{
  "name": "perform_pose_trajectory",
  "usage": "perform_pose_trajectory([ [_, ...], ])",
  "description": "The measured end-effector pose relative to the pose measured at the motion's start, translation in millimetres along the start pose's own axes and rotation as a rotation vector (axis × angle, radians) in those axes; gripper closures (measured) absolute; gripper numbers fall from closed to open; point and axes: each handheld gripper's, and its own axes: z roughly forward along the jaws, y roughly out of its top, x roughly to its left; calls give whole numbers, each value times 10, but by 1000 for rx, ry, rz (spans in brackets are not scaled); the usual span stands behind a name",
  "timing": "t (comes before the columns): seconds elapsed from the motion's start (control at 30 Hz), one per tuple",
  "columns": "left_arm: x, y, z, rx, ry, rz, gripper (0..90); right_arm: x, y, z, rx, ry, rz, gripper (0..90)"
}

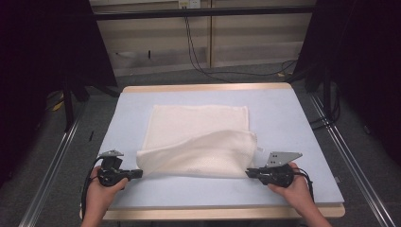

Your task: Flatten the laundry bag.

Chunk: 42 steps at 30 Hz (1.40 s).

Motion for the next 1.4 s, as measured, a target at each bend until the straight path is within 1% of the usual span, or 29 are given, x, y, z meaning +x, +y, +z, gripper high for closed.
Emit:
perform_pose_trajectory([
  [0.03, -2, -4, -6, -5, -4, -9, 896, 1, -8, -7, -1, 2, -3, 862],
  [0.07, 4, -6, -15, -2, -1, 2, 896, 2, -10, -13, -1, 4, -5, 861],
  [0.1, 4, -7, -23, -6, -2, 1, 896, 0, -12, -22, 9, 4, -7, 858],
  [0.13, 0, -8, -31, -13, -7, -12, 896, -3, -18, -31, 7, 2, -2, 854],
  [0.27, 6, -16, -45, -8, -3, 5, 895, -22, -28, -63, 6, 5, 11, 860],
  [0.33, 2, -31, -44, -5, -13, -5, 895, -21, -28, -64, 9, 10, 10, 859],
  [0.37, 9, -41, -52, -6, -11, 1, 895, -22, -31, -66, 13, 10, 7, 859],
  [0.43, 4, -63, -61, -8, -10, -8, 896, -17, -40, -69, 23, 13, 10, 857],
  [0.47, 9, -67, -63, -4, -8, 0, 895, -22, -48, -74, 23, 20, 8, 853],
  [0.53, 12, -75, -57, -1, -6, -1, 895, -25, -58, -85, 31, 16, 21, 823],
  [0.6, 19, -75, -53, 6, -4, 1, 895, -37, -58, -108, 33, 15, 27, 768],
  [0.63, 23, -74, -56, 8, -6, -3, 895, -56, -44, -152, 37, 10, 40, 734],
  [0.67, 23, -74, -56, 8, -6, -3, 894, -56, -44, -152, 37, 10, 40, 734],
  [0.8, 22, -64, -51, 6, -7, -5, 894, -130, -59, -218, 60, 2, 66, 663],
  [0.83, 13, -61, -46, 8, -6, -6, 895, -165, -82, -229, 83, -14, 72, 648],
  [0.87, 15, -56, -50, 14, -6, 0, 895, -165, -82, -229, 83, -14, 72, 648],
  [0.9, 16, -54, -52, 16, -8, -2, 895, -181, -88, -240, 98, -12, 68, 646],
  [0.93, 19, -55, -50, 18, -12, -4, 895, -202, -91, -265, 105, -30, 68, 641],
  [1.0, 30, -58, -43, 14, -7, -4, 895, -251, -99, -318, 90, -68, 100, 628],
  [1.03, 26, -55, -40, 16, -4, -4, 895, -271, -99, -333, 75, -92, 113, 599],
  [1.07, 22, -50, -40, 19, -4, -3, 895, -284, -88, -329, 58, -116, 130, 589],
  [1.1, 16, -46, -39, 17, -1, 2, 895, -284, -61, -290, 29, -124, 156, 547],
  [1.13, 1, -40, -39, 15, 3, 0, 895, -284, -61, -290, 29, -124, 156, 547],
  [1.17, -8, -35, -39, 17, 3, 7, 895, -259, -10, -176, 10, -129, 188, 493],
  [1.2, -15, -32, -36, 15, 7, 10, 895, -259, -10, -176, 10, -129, 188, 493],
  [1.3, -13, -27, -13, 11, -8, -5, 896, -220, 57, 9, 46, -128, 182, 469],
  [1.33, -5, -24, -13, 15, -11, -7, 896, -217, 76, 64, 55, -124, 188, 470],
  [1.37, -2, -24, -10, 11, -11, -11, 896, -218, 92, 110, 61, -128, 186, 472],
  [1.4, 2, -23, -13, 14, -9, -8, 896, -218, 104, 146, 84, -140, 178, 478],
])
